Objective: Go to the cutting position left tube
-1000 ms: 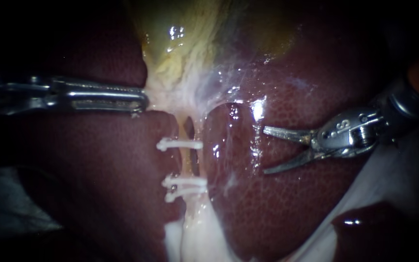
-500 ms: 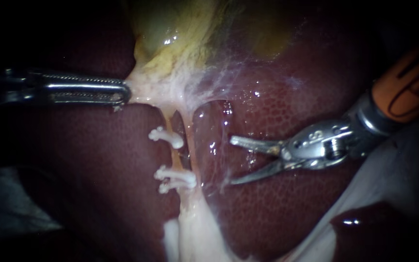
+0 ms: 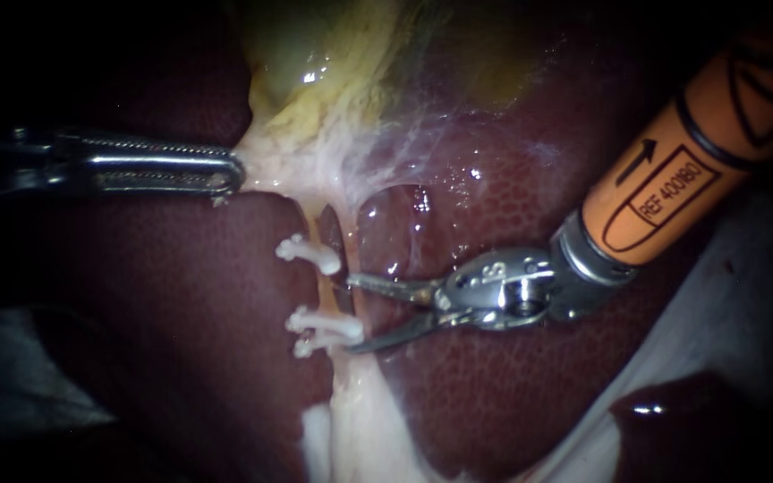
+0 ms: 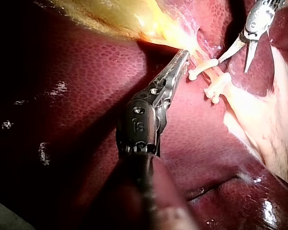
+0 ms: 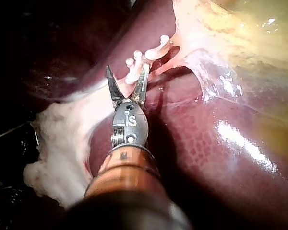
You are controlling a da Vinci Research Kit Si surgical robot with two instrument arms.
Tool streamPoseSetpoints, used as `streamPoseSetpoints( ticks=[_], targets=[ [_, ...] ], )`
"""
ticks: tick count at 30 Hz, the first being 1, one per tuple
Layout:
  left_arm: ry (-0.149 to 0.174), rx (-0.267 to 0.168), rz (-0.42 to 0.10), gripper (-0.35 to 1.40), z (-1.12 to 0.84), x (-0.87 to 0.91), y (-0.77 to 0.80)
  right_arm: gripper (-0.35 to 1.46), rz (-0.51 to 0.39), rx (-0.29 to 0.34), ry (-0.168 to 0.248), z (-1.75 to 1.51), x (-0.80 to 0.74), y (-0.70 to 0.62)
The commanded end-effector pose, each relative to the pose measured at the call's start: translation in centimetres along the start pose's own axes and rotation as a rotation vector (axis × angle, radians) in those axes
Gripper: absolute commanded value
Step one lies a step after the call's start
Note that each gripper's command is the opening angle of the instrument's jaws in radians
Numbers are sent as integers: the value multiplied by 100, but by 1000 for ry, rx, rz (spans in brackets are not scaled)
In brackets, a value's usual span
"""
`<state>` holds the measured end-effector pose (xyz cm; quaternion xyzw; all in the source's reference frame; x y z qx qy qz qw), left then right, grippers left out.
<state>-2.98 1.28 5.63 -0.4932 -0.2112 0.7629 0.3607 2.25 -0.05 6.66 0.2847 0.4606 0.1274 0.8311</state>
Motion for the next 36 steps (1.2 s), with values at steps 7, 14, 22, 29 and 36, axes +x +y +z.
streamPoseSetpoints(
  ticks=[7, 14, 22, 29, 36],
  targets=[
    [0, 0, 0, -35, 0, 0, 0, 144, 18, 31, -6, 14, -20, 22],
    [0, 0, 0, -35, 0, 0, 0, 142, -12, 93, 6, 26, -26, 30],
    [0, 0, 0, -35, 0, 0, 0, 137, -32, 154, 56, 49, -9, 35],
    [0, 0, 0, -35, 0, 0, 0, 134, -27, 192, 75, 70, 2, 32],
    [0, 1, -1, -35, 2, 1, 1, 137, 46, 179, 108, 91, 18, 30]
  ],
)
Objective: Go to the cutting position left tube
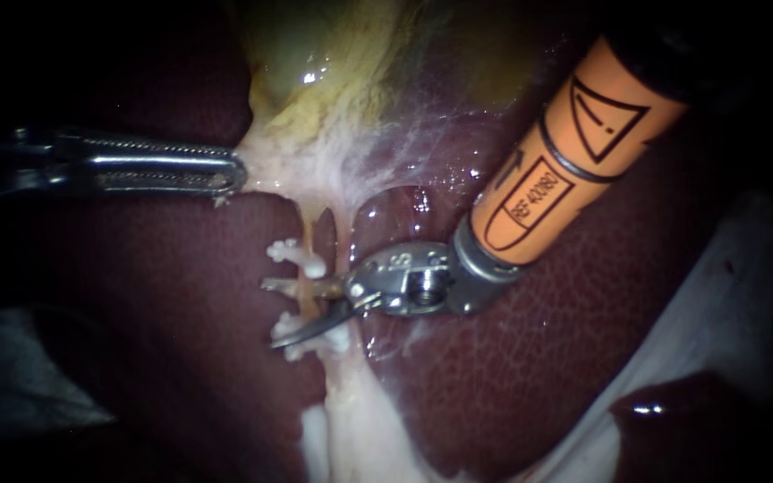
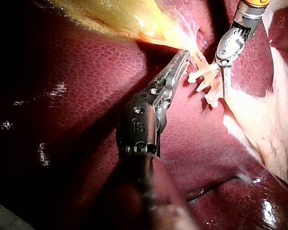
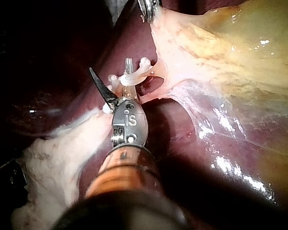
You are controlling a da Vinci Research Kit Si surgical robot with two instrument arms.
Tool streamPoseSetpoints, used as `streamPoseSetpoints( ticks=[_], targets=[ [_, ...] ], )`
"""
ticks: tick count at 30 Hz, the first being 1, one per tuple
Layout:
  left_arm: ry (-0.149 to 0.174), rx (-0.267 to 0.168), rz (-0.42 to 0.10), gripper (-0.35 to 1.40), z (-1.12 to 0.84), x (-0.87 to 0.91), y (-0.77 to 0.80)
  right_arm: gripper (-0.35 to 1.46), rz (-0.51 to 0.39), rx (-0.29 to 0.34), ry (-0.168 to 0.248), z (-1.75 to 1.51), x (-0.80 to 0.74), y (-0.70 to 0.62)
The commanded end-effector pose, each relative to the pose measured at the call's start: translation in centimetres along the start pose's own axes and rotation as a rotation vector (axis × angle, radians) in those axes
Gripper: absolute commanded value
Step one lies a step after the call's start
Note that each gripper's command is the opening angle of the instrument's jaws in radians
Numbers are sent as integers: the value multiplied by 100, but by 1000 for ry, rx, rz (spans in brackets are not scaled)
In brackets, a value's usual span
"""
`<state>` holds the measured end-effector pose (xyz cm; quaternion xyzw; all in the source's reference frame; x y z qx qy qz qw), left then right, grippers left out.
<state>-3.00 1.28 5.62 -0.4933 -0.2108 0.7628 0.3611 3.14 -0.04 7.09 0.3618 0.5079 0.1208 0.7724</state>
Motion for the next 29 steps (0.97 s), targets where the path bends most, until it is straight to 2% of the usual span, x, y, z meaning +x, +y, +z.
streamPoseSetpoints(
  ticks=[1, 10, 14, 19, 29],
  targets=[
    [0, 1, 0, -35, 0, 0, 0, 137, 11, -8, 0, 2, 3, 0],
    [0, 1, -1, -35, 1, 0, 0, 140, 67, -10, 22, 10, 18, -10],
    [0, 1, -1, -35, 1, 0, 0, 144, 116, 0, 50, 9, 29, -17],
    [0, 1, 0, -35, 1, 0, 0, 144, 137, 8, 58, 5, 41, -26],
    [0, 1, 0, -35, 1, -1, 0, 144, 165, 6, 57, 5, 34, -21]
  ],
)
